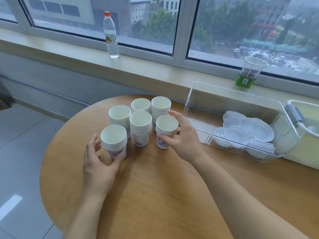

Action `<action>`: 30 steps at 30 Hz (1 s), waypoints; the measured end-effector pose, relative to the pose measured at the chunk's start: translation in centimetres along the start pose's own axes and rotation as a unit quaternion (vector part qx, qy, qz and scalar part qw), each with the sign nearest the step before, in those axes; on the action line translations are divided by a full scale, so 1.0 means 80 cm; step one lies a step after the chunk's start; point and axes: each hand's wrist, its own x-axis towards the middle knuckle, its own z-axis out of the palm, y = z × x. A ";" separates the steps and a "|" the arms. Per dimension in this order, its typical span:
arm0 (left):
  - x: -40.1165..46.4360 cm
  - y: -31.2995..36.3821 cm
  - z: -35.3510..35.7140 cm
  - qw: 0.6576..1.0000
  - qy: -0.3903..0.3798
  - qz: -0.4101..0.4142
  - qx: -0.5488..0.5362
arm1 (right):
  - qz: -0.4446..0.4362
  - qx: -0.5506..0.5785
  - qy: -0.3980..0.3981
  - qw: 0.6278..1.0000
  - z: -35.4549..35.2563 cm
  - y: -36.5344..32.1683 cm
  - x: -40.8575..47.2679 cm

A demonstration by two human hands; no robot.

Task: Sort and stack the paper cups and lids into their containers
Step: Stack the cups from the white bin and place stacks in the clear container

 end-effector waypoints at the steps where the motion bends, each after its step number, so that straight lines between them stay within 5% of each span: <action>1: 0.002 0.001 0.003 1.000 -0.008 -0.001 -0.009 | 0.000 0.003 0.001 1.000 -0.005 0.000 -0.002; 14: -0.031 0.041 0.038 0.993 -0.070 0.073 -0.058 | 0.013 0.037 0.047 0.998 -0.102 0.009 -0.035; 24: -0.051 0.101 0.145 0.962 -0.189 0.151 -0.127 | 0.068 0.078 0.156 0.982 -0.181 0.047 -0.010; 30: -0.054 0.119 0.199 0.957 -0.190 0.169 -0.140 | 0.116 0.043 0.157 0.980 -0.193 0.088 0.041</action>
